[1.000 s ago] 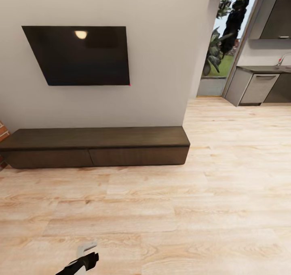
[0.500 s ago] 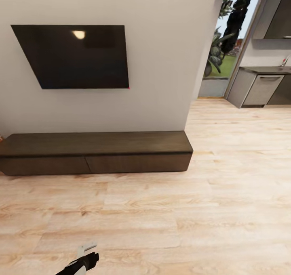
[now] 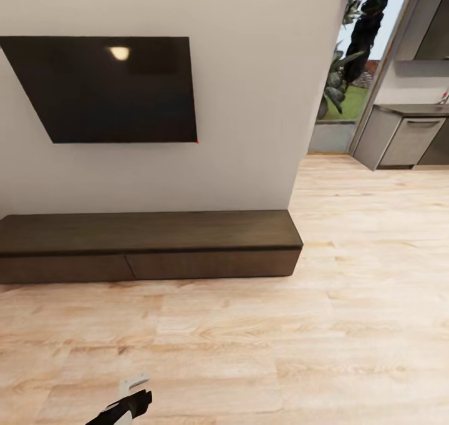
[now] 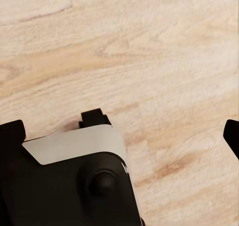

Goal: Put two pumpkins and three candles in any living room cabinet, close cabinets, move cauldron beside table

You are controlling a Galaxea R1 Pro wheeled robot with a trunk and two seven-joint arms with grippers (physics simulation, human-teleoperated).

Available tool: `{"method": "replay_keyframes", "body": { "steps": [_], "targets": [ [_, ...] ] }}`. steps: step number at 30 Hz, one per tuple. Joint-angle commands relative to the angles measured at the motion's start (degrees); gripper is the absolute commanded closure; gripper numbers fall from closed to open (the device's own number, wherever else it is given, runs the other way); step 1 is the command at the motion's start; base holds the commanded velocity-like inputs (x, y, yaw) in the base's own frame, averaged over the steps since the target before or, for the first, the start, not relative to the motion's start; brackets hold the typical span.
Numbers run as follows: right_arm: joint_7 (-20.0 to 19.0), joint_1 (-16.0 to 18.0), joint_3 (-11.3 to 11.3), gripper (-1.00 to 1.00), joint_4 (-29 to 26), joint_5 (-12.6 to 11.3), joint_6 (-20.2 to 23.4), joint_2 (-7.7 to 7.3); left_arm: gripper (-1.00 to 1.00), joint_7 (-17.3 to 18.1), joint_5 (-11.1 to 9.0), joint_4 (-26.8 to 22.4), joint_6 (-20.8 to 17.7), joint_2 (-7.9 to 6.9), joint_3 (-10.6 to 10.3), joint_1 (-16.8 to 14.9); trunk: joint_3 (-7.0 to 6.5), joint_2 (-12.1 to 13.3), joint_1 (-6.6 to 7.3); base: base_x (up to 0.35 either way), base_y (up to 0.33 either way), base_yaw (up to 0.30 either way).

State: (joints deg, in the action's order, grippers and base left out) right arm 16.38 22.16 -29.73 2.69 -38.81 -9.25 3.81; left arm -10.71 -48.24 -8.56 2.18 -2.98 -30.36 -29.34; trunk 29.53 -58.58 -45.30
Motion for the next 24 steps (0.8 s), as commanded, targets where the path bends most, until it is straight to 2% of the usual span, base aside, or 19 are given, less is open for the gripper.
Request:
{"method": "replay_keyframes", "body": {
  "steps": [1, 16, 24],
  "targets": [
    [-0.03, 0.08, -0.41, -1.0, 0.21, -0.48, -0.37, 0.06, -1.0, -0.28, -0.48, -0.08, 0.1, -0.05, -0.49, -0.01, 0.05, -0.03, -0.03, 0.302, 0.0, 0.0],
    [-0.03, 0.08, -0.4, -1.0, 0.21, -0.48, -0.39, 0.06, -1.0, -0.28, -0.47, -0.07, 0.1, -0.06, -0.49, -0.01, 0.05, -0.03, -0.03, 0.299, 0.0, 0.0],
    [-0.08, -0.08, -0.35, -1.0, 0.15, -0.34, -0.43, 0.07, -1.0, -0.28, -0.45, -0.09, 0.1, -0.02, -0.49, -0.01, 0.05, -0.03, -0.03, 0.222, 0.0, 0.0]
  ]
}}
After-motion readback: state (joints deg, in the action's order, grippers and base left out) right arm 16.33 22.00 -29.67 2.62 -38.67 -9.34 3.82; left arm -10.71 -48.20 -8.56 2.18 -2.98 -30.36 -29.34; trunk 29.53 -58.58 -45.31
